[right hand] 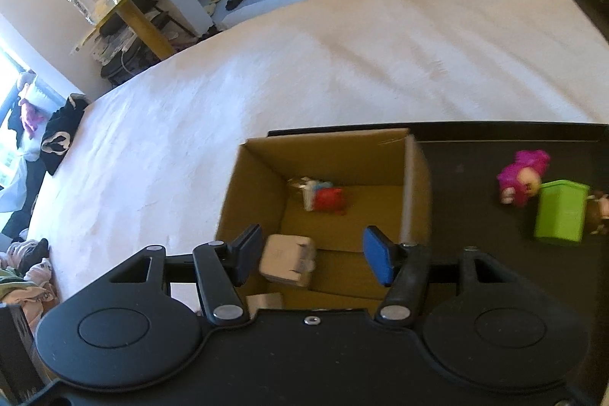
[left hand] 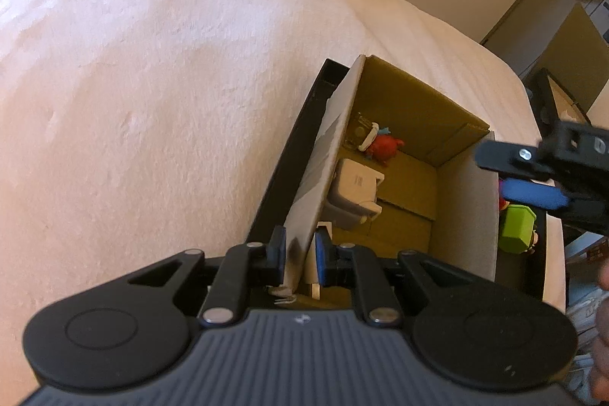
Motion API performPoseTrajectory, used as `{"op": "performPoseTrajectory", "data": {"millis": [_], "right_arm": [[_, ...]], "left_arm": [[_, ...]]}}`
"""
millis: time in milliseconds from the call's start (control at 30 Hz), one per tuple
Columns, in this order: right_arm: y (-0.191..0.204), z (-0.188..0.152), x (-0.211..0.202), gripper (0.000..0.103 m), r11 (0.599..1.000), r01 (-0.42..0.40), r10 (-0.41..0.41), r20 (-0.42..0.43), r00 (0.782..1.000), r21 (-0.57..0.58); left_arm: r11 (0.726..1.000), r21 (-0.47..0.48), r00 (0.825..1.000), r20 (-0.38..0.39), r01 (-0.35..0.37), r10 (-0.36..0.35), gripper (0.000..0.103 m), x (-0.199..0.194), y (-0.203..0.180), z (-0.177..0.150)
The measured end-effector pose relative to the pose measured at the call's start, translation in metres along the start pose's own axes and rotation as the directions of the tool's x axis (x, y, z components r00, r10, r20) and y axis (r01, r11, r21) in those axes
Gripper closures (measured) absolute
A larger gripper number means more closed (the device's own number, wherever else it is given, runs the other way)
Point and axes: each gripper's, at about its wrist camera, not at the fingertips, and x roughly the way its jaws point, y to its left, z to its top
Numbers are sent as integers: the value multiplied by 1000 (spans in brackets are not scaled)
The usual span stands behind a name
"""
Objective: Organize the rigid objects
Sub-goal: 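Carry the blue-red figure with the right gripper into the box and release, then move the right gripper to the green lidded cup and grasp it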
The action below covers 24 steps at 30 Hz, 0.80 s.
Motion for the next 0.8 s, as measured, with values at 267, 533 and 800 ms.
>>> {"op": "performPoseTrajectory", "data": {"millis": [267,533,800], "right_arm": [[-30,-2,-25,43,999,33,-33,30,999,-9],[-71,-3,-39,43,998,55,-56,46,997,20],[-117,-2,-48,43,995,72,-76,61,995,67]], "left_arm": [[998,27,998,-12,-55,55,77,-4,-11,4],[994,39,995,3,-103,103,50,-9,-21,2],[986,50,987,17,-158,157,36,-11,-31,3]]}}
